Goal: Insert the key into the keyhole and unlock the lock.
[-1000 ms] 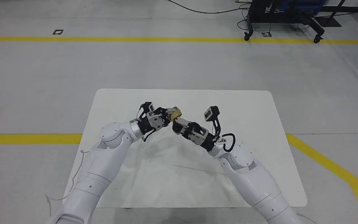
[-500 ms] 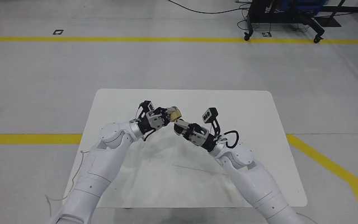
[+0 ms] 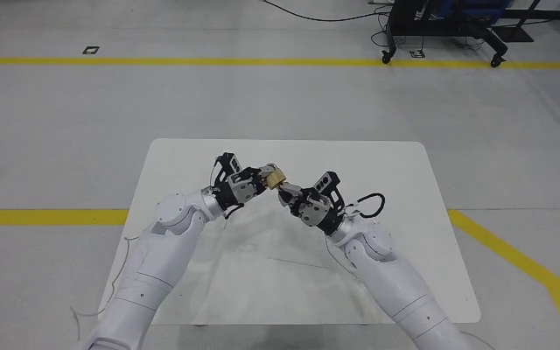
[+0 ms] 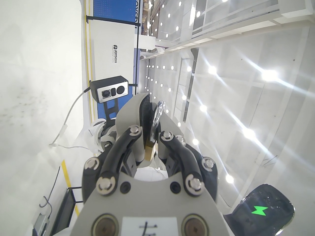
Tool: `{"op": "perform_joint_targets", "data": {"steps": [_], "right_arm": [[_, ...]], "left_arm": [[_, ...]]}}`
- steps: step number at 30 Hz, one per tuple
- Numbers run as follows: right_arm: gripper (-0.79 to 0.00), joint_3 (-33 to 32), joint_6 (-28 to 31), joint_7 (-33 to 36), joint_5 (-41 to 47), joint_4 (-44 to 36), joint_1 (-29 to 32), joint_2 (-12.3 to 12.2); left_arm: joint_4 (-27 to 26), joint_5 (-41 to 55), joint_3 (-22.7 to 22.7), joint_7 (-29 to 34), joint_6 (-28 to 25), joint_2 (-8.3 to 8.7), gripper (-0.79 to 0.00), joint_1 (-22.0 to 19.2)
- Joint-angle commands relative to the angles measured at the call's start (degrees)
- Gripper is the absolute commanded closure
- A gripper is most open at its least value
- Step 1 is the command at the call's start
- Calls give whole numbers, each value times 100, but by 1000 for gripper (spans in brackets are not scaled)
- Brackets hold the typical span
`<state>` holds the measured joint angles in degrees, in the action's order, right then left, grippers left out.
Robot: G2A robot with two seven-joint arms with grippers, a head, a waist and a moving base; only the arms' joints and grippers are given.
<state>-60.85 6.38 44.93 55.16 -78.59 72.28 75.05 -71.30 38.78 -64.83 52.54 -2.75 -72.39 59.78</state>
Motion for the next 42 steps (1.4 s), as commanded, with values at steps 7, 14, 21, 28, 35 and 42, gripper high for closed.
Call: {"op": "perform_joint_targets", "data": {"steps": [7,14,21,28,35,42], "right_arm": [[0,-46,-787,726,1343,418,-141,77],[0,-71,-782,895,1331,512,-216,101],[-785,-200,-287,728,676,129,-57,60],[-785,-898,521,238,-186,-660,518,-92],[-785,-2122,1474,-951,-1319,-2115,1850,-271],[-785,-2251,1558,-1089,-1408,-2307,2024,-282]], "left_arm": [[-164,-558,-31,-213,-691,20,0,83],[-313,-999,-41,-528,-1062,31,0,183],[-386,-850,-140,-786,-1234,21,0,262],[-418,-942,-180,-897,-1302,22,0,288],[-531,-2616,252,-1028,-1278,34,0,238],[-547,-4562,1111,-1162,-631,-31,0,79]]}}
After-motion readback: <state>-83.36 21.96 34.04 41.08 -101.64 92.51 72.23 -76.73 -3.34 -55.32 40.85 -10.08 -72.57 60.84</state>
